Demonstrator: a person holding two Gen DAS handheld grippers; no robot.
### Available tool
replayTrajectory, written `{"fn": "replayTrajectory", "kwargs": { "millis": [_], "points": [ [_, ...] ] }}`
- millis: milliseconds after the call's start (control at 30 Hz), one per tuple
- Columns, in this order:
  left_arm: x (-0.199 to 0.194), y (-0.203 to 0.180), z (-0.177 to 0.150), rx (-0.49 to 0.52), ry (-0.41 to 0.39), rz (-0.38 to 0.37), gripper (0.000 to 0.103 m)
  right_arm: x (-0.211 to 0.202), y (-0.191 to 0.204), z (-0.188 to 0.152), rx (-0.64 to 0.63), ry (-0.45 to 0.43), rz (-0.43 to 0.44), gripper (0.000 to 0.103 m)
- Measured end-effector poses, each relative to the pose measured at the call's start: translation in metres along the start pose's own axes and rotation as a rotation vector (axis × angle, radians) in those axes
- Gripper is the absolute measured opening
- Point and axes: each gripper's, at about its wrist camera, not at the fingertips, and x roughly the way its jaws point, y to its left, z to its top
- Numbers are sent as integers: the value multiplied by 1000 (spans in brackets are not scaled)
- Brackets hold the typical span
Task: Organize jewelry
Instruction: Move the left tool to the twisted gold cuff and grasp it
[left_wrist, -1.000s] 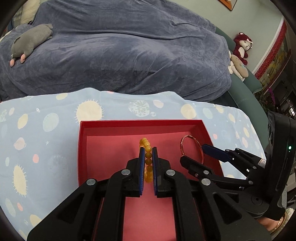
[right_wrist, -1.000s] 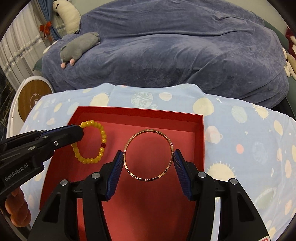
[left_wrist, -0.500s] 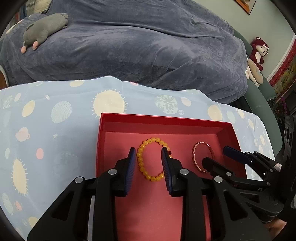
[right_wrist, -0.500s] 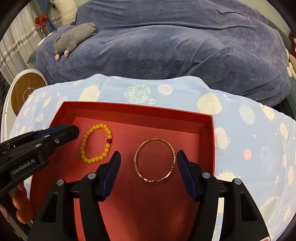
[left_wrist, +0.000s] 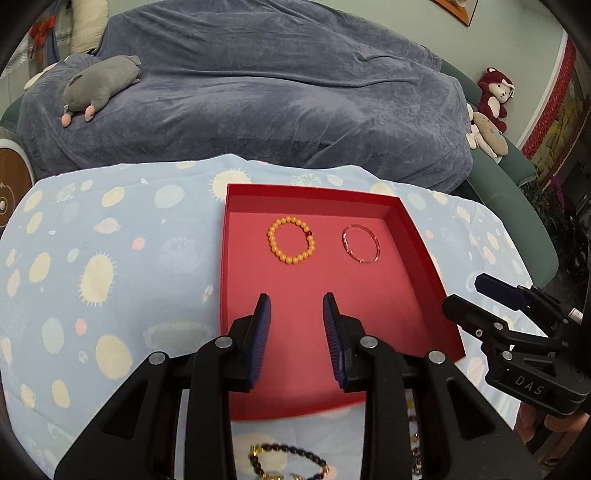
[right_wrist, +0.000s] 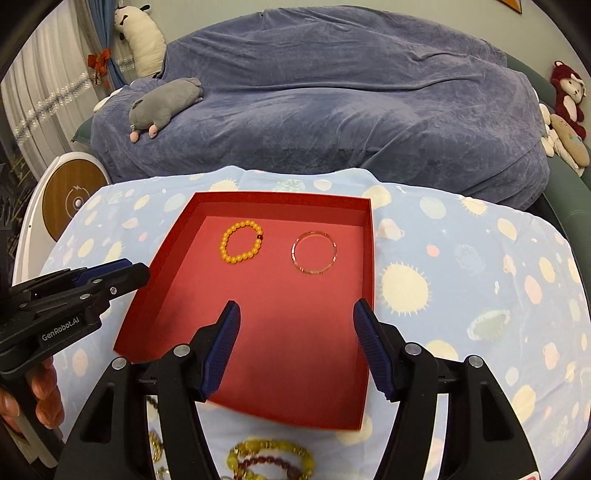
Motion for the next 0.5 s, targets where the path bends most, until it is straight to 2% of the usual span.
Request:
{"fn": "replayTrajectory", "kwargs": {
  "millis": [200, 400, 500],
  "points": [
    [-36, -2, -54, -2, 11, 16, 29, -35, 8, -59, 2, 26, -14, 61],
    [-49, -2, -106, -16, 57, 43, 29, -50, 12, -115, 46, 75, -17, 61],
    [-52, 0, -131, -36, 68, 57, 40, -54, 13, -142, 64, 99, -18, 61]
  ]
}}
